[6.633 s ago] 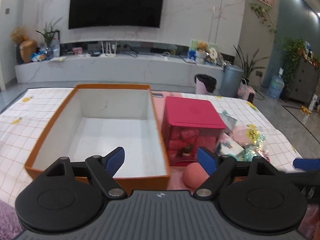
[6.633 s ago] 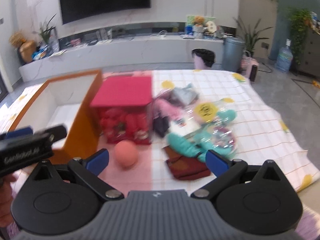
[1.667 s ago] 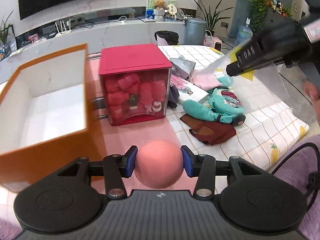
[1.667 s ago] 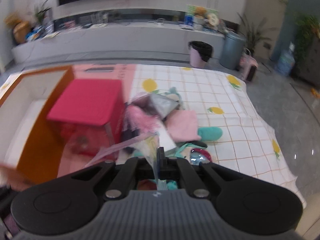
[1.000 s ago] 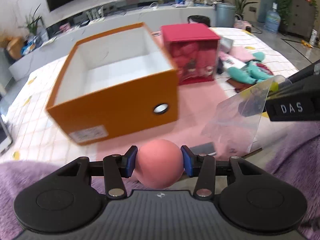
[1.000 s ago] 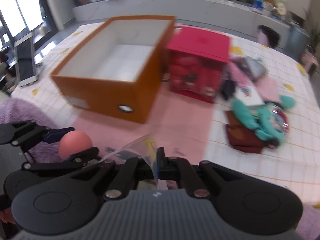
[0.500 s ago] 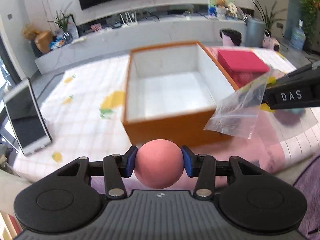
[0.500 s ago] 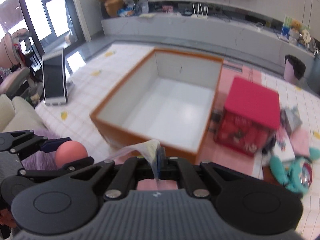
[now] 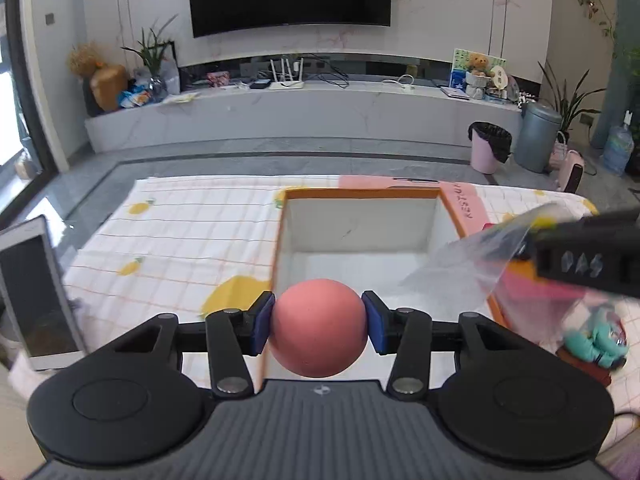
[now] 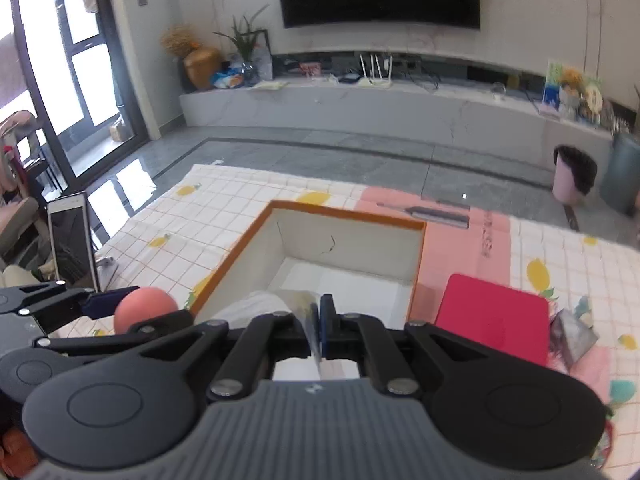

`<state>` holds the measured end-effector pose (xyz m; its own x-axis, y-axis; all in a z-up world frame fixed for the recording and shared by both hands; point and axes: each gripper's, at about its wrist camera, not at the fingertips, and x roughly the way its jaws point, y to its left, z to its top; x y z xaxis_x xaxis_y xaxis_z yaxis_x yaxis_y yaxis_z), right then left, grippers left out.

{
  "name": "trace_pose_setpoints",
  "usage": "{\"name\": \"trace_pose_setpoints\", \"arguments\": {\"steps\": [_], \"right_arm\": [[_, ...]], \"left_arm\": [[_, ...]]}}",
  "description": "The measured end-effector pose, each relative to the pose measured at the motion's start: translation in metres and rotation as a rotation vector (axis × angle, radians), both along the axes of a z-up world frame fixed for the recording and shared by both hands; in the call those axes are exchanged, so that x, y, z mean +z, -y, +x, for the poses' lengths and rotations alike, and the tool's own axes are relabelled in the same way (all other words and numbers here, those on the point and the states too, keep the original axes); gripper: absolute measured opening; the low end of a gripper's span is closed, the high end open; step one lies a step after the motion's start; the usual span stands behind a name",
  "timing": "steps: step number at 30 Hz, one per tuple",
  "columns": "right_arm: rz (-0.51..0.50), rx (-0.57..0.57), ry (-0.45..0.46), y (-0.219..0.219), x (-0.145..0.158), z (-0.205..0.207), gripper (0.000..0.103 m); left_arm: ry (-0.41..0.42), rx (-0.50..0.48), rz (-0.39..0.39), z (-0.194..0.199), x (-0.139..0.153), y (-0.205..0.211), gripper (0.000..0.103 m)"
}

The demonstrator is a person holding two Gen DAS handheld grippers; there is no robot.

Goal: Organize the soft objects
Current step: 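Carry the pink ball in the left gripper while the right gripper carries the bag to the orange box, then open the left gripper to drop the pink ball into the orange box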

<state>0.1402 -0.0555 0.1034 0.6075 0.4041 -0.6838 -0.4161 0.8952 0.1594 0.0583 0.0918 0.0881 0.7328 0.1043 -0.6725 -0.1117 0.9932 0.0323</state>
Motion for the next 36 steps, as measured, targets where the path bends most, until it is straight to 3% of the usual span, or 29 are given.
{"name": "trace_pose_setpoints", "arguments": {"steps": [5, 10, 19, 24, 27, 31, 33, 36], "right_arm": [[0.007, -0.002, -0.131, 0.004, -0.055, 0.017, 0.002], [-0.011, 0.002, -0.216, 0.010, -0.092, 0.022, 0.002], [0.024, 0.075, -0.222, -0.001, -0.105, 0.027, 0.005], [0.036, 0.098, -0.216, -0.006, -0.104, 0.028, 0.005], [-0.054, 0.103, -0.170, -0.015, -0.103, 0.023, 0.006], [-0.093, 0.110, -0.149, -0.020, -0.105, 0.023, 0.006], [-0.094, 0.112, -0.148, -0.021, -0.105, 0.024, 0.006], [-0.103, 0.106, -0.144, -0.021, -0.106, 0.024, 0.004]], "left_arm": [[-0.023, 0.005, 0.033, 0.023, -0.032, 0.007, 0.054], [-0.108, -0.044, 0.030, 0.038, -0.061, 0.010, 0.054], [-0.197, -0.091, -0.005, 0.043, -0.091, 0.009, 0.055], [-0.197, -0.060, 0.138, 0.039, -0.098, 0.019, 0.057], [-0.199, -0.067, 0.192, 0.034, -0.105, 0.026, 0.060], [-0.192, -0.073, 0.209, 0.030, -0.104, 0.032, 0.061], [-0.183, -0.071, 0.179, 0.031, -0.101, 0.026, 0.065], [-0.154, -0.068, 0.113, 0.030, -0.094, 0.020, 0.083]]}}
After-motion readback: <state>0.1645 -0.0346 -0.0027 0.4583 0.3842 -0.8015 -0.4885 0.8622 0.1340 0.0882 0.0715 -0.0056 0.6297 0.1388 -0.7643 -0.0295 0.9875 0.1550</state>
